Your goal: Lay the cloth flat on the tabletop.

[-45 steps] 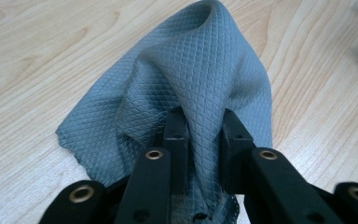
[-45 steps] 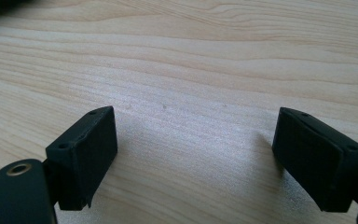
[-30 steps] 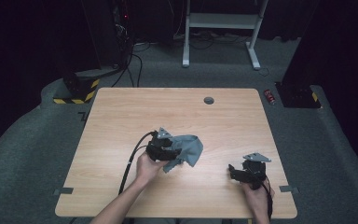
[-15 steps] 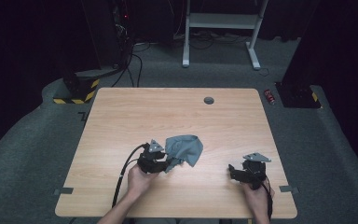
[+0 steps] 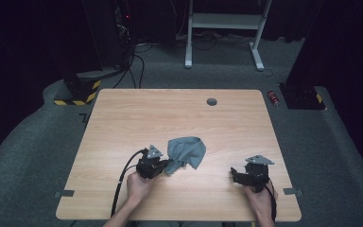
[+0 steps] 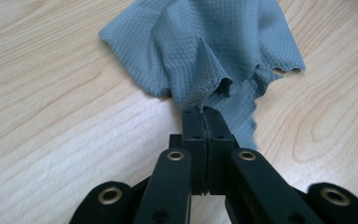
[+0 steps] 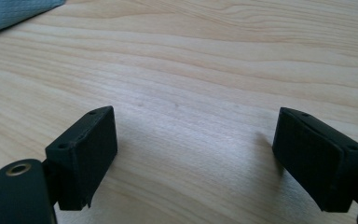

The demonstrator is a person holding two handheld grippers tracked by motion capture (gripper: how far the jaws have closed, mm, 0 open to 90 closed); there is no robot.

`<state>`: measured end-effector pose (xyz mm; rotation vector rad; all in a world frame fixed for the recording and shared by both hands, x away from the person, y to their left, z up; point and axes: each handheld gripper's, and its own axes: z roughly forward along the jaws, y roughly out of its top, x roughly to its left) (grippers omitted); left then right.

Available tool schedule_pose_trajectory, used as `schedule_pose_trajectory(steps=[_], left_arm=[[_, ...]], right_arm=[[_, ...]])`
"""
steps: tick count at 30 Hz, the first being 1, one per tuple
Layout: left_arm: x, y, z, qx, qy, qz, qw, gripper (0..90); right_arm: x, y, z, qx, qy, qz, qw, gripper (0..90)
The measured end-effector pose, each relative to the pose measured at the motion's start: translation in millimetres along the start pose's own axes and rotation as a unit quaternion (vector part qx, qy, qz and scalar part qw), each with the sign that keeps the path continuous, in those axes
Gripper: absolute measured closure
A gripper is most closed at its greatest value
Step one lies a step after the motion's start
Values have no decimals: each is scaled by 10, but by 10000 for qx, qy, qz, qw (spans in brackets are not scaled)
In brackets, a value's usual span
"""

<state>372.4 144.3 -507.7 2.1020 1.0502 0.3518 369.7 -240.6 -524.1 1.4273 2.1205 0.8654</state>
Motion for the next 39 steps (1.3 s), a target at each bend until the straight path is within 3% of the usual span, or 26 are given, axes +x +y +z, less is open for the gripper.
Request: schedule_pose_trajectory(steps=[4, 7, 11, 13, 15, 18, 23, 27, 31, 34, 36, 38, 39], left_arm=[[62, -130, -87, -79, -5, -194, 9998, 895], [89, -207, -131, -155, -16, -295, 9994, 895], [120, -293, -191, -267, 54, -331, 9991, 895], [143, -336, -209, -299, 97, -369, 9988, 894], [164, -379, -204, -332, 121, -472, 9983, 893], [175, -426, -189, -367, 150, -520, 9979, 892], [159, -423, -192, -348, 268, -336, 9985, 884], [141, -405, -171, -385, 310, -355, 9981, 750], [69, -384, -142, -345, 434, -128, 9984, 589], [20, -374, -123, -303, 637, -1, 9975, 523], [44, -375, -125, -321, 597, -109, 9976, 490], [40, -372, -124, -302, 645, -28, 9975, 490], [29, -373, -122, -299, 682, -18, 9972, 486]], right_arm=[[39, 1, -4, -6, 84, -96, 9999, 161], [37, -7, -26, -163, 113, -124, 9997, 373], [66, 29, -50, -67, -46, 64, 9999, 544], [156, 53, -72, -133, 224, 21, 9997, 561], [301, 96, -89, -197, 559, -202, 9980, 572], [546, 199, -62, -225, 1015, -542, 9931, 577], [911, 377, 35, -247, 1473, -935, 9843, 572], [1150, 467, 133, -204, 1613, -1233, 9790, 575], [1275, 501, 262, -18, 1669, -1380, 9763, 613], [1320, 495, 333, 168, 1622, -1535, 9746, 710], [1318, 495, 332, 124, 1535, -1630, 9745, 812], [1296, 497, 323, 163, 1513, -1648, 9745, 897], [1283, 494, 315, 158, 1496, -1683, 9742, 899]])
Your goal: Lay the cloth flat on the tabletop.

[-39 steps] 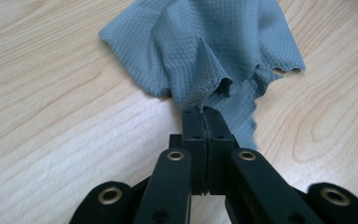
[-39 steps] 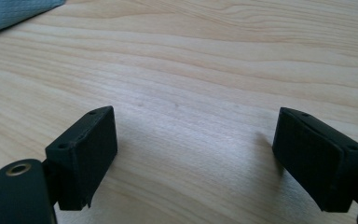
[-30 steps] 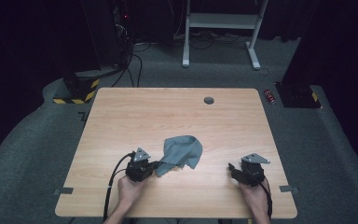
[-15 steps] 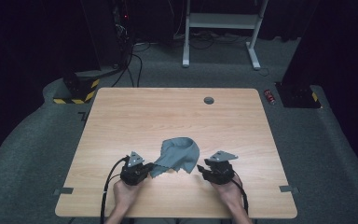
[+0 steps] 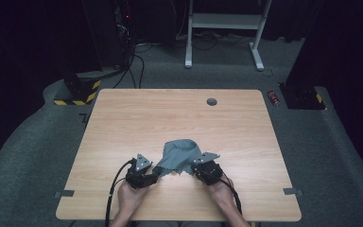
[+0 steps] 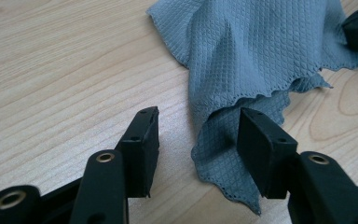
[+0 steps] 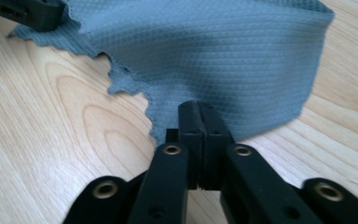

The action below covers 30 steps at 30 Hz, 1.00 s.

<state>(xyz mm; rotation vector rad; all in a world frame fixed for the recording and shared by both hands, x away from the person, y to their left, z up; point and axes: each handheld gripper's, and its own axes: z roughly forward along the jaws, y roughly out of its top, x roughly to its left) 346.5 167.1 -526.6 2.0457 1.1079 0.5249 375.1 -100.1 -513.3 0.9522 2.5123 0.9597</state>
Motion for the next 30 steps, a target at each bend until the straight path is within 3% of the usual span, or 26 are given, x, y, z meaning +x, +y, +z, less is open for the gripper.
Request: schedule_pose_trajectory(steps=[6, 9, 14, 17, 19, 23, 26, 30], left_arm=[[11, 0, 1, 10, 6, -28, 10000, 466], [9, 0, 2, 10, 10, -56, 10000, 461], [7, -1, 4, 11, 16, -90, 10000, 448], [9, 0, 3, 23, 14, -83, 10000, 435], [9, 0, 4, 23, 13, -84, 10000, 434], [8, 0, 4, 22, 18, -84, 10000, 432], [9, 0, 2, 24, 25, -79, 10000, 431], [8, -1, 2, 24, 28, -80, 10000, 430]], right_arm=[[-61, -38, -183, -180, -83, 68, 9998, 898], [-62, -40, -259, -329, 34, 149, 9993, 801], [41, -59, -167, -219, 140, 49, 9996, 634], [79, -85, -85, -215, 181, 108, 9995, 595], [98, -97, -37, -136, 134, 14, 9998, 621], [86, -100, -41, -141, -30, -97, 9998, 865], [29, -115, -71, -149, -73, -71, 9998, 885], [-56, -130, -249, -404, -150, 151, 9990, 886]])
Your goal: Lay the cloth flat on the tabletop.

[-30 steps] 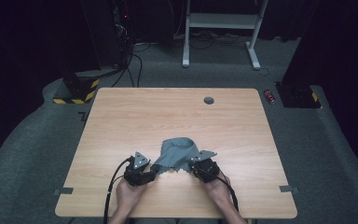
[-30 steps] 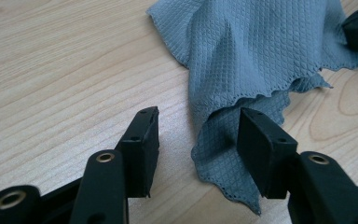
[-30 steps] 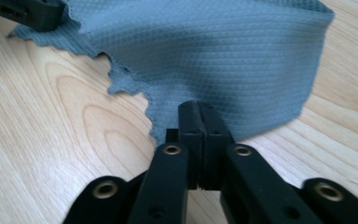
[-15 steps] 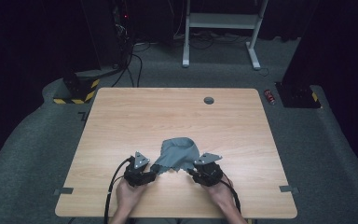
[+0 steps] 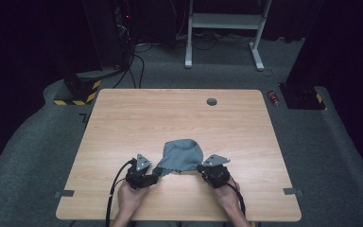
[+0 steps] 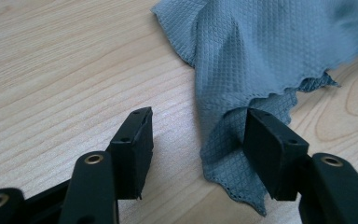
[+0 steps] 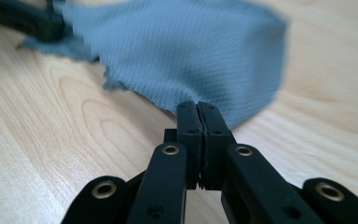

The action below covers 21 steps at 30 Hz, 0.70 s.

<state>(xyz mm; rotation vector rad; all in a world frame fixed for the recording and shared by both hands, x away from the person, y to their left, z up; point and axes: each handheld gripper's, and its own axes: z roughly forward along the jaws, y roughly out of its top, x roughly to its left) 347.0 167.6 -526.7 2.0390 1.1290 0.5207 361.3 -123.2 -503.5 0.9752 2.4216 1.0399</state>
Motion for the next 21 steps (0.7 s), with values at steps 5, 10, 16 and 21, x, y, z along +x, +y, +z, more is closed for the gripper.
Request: schedule_pose_trajectory(steps=[5, 10, 16, 21], left_arm=[[0, -2, -1, 2, -2, -24, 10000, 423], [2, 0, -1, 9, -5, 17, 10000, 414], [-16, -2, 1, 11, -78, 45, 10000, 390], [-40, -15, -21, 17, -111, 56, 9999, 389]], right_arm=[[-108, 13, -289, -390, -178, 114, 9990, 885], [-151, -100, -370, -372, -333, 199, 9986, 886], [-193, -295, -222, 81, -297, 300, 9991, 881], [-211, -235, -229, 20, -277, 392, 9988, 796]])
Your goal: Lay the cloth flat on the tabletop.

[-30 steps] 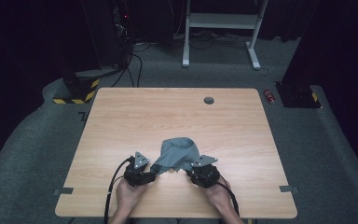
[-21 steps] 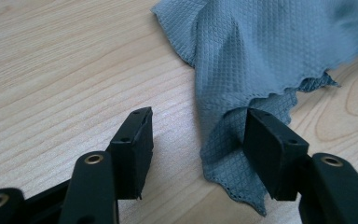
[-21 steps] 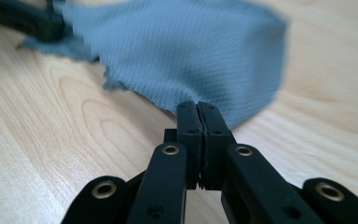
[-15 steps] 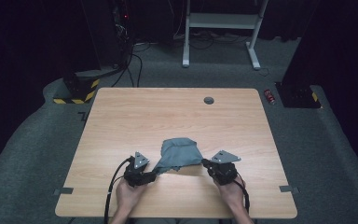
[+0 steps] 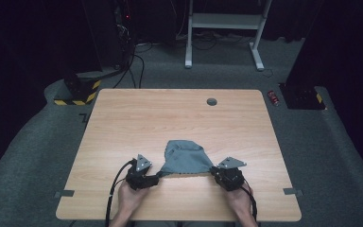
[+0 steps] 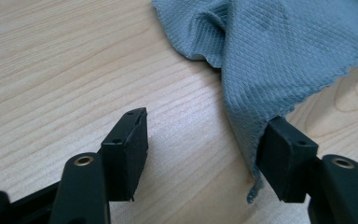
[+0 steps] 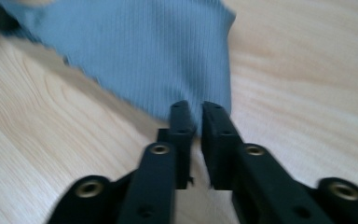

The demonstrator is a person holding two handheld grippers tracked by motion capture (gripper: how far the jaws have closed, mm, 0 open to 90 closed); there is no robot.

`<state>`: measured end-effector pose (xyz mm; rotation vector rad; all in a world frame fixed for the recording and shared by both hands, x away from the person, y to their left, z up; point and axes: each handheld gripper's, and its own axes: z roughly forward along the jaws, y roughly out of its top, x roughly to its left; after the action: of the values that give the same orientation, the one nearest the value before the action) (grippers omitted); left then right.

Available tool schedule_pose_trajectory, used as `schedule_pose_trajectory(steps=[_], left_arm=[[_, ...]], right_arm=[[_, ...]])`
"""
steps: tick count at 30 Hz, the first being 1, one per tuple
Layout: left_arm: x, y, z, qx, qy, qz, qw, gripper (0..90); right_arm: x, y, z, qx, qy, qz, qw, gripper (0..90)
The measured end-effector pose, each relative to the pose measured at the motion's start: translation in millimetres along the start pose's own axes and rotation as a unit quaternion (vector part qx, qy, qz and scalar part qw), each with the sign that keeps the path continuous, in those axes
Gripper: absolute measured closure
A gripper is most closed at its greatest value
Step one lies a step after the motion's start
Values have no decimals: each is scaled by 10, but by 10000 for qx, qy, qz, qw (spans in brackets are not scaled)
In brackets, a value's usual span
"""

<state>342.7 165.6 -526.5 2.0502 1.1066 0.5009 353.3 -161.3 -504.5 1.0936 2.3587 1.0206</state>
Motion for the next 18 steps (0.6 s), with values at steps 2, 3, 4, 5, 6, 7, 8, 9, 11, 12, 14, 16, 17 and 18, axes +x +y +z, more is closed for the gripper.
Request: schedule_pose_trajectory(steps=[2, 3, 4, 5, 6, 7, 8, 9, 11, 12, 14, 16, 17, 18], left_arm=[[-18, -4, -19, -46, -84, -46, 9999, 391], [-6, 2, -31, -82, -189, -106, 9997, 391], [-1, 12, -46, -120, -265, -202, 9994, 391], [7, 28, -64, -149, -324, -232, 9991, 390], [17, 48, -86, -179, -384, -238, 9988, 389], [25, 70, -108, -223, -454, -245, 9984, 389], [40, 93, -128, -273, -500, -225, 9981, 389], [63, 115, -147, -329, -628, -260, 9971, 390], [116, 160, -170, -428, -735, -356, 9957, 392], [141, 185, -173, -464, -751, -394, 9953, 395], [180, 241, -152, -461, -709, -446, 9954, 403], [209, 297, -84, -376, -551, -434, 9968, 420], [223, 325, -35, -306, -510, -455, 9972, 426], [235, 350, 14, -228, -464, -445, 9977, 430]], right_arm=[[-4, 64, -28, -112, -3, -25, 9999, 759], [4, 91, -38, -164, -2, -2, 9999, 744], [9, 114, -41, -189, 14, -13, 9998, 729], [15, 133, -33, -216, 13, -37, 9998, 712], [25, 147, -20, -215, 20, -21, 9998, 695], [31, 156, -1, -202, 30, -14, 9998, 683], [40, 160, 25, -183, 27, -5, 9998, 675], [50, 161, 51, -138, 13, 1, 9999, 671], [56, 152, 113, -67, 0, 24, 10000, 670], [62, 144, 140, -31, -5, 76, 10000, 672], [71, 129, 178, 16, -28, 48, 10000, 677], [83, 120, 209, 102, -47, 17, 9999, 683], [85, 118, 218, 122, -46, -7, 9999, 687], [88, 121, 222, 135, -43, -27, 9999, 693]])
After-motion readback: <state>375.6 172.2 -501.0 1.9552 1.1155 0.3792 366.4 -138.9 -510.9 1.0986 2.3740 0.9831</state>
